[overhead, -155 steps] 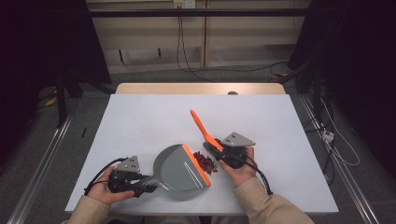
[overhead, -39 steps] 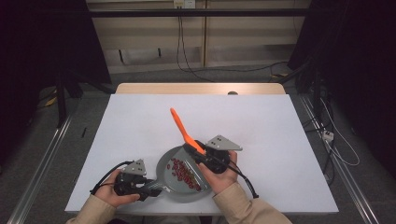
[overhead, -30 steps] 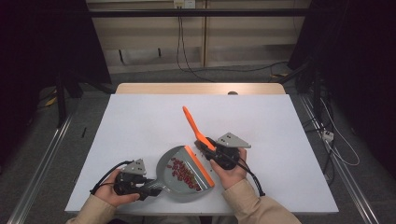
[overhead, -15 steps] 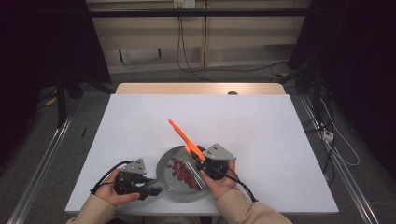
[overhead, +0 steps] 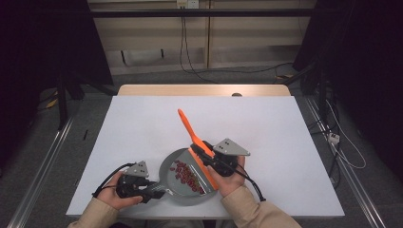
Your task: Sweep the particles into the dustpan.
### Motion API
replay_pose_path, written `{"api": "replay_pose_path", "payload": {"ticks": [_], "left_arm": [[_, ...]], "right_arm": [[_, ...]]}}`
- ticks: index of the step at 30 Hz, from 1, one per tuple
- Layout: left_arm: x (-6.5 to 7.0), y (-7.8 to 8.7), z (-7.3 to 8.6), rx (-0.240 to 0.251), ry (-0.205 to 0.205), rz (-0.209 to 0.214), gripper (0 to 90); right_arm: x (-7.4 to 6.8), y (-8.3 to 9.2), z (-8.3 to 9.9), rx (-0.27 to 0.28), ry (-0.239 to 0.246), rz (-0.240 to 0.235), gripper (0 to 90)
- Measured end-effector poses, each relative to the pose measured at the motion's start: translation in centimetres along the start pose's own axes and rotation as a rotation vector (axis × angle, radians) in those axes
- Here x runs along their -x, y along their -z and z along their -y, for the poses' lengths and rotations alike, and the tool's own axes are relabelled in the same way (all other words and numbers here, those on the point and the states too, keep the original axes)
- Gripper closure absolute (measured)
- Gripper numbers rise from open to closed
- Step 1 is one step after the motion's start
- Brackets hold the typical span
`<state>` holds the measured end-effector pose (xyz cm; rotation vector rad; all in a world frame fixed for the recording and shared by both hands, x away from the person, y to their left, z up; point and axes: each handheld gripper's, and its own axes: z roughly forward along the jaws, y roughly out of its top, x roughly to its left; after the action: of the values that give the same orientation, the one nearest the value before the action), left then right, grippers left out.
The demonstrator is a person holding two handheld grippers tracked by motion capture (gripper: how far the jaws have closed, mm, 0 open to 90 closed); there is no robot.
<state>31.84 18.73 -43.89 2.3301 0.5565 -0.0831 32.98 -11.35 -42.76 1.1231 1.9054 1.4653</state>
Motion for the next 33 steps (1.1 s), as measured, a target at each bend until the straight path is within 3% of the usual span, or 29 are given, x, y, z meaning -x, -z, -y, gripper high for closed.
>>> {"api": "replay_pose_path", "payload": {"ticks": [14,20,23,27,33], "left_arm": [[0.6,-0.7,-0.4,0.004,-0.035,-0.073,62.9],[0.5,-0.9,-0.3,0.039,-0.034,-0.096,63.2],[0.4,-0.9,-0.3,0.047,-0.031,-0.128,63.2],[0.3,-0.7,-0.5,0.077,-0.010,-0.127,63.2],[0.0,-0.4,-0.7,0.108,0.010,-0.164,63.1]], "right_arm": [[3.3,2.0,0.4,-0.043,0.002,0.057,71.0],[4.3,2.7,0.3,-0.038,-0.005,0.077,71.0],[4.6,3.0,0.3,-0.042,0.002,0.082,71.0],[5.1,3.3,0.4,-0.048,-0.002,0.084,71.0],[5.6,3.6,0.3,-0.050,-0.005,0.084,71.0]]}}
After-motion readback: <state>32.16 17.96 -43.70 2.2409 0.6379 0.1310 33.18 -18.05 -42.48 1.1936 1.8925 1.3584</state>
